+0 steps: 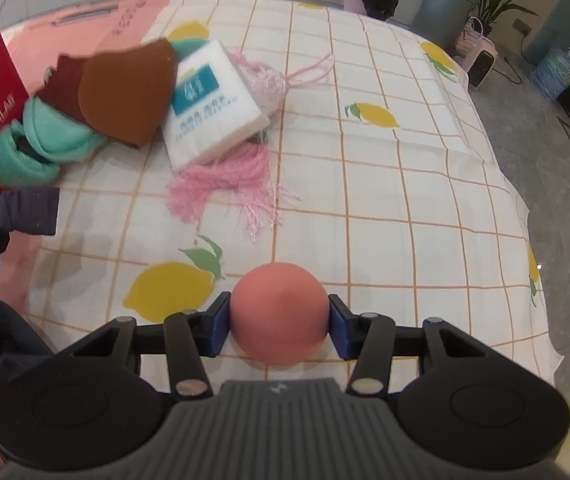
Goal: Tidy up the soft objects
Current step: 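Carry the navy strap in left tool while right tool carries the pink ball to the box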
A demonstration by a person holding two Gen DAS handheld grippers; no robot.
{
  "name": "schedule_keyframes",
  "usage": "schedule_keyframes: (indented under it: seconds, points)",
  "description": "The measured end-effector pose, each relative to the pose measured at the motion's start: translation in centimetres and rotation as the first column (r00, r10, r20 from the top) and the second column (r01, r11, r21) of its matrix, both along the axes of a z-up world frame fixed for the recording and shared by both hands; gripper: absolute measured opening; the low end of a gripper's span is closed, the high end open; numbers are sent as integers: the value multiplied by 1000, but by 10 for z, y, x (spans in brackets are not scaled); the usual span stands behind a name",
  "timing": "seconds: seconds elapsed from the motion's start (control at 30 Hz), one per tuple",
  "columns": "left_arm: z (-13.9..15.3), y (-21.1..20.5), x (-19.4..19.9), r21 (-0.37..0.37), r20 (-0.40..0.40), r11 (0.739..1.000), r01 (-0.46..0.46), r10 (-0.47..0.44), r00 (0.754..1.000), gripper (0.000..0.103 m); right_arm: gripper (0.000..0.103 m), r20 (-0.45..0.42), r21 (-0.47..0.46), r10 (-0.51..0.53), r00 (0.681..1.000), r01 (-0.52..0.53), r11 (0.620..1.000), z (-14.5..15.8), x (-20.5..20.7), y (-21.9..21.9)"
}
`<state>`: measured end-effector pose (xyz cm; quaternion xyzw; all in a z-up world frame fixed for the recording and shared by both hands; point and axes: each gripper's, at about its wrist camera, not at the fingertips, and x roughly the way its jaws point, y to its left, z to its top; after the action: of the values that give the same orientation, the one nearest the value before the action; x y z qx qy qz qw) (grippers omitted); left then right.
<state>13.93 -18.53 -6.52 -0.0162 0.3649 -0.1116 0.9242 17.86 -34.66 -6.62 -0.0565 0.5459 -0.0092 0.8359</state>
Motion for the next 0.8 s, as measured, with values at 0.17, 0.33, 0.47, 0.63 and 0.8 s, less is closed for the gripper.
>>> schedule_keyframes:
  seconds: [0.17,0.33,0.47,0.63,0.8]
  points:
    - [20,3,-5,-12,39,1000,3,-2,999,9,49,93,44,-33,995,29,999,22,-5,3]
    - [46,4,-4,-39,81,999,7,-4,997,9,50,161,34,-56,985,51,998,34,-9,11]
    - [69,8,-4,-52,113,999,5,1,994,9,50,239,44,-88,967,80,996,49,-11,14]
    - [96,22,-5,-46,162,999,8,-1,987,9,50,349,72,-120,929,100,992,76,-19,26]
    - [117,39,-10,-56,198,998,-3,14,980,9,50,423,62,-62,904,40,997,102,-29,56]
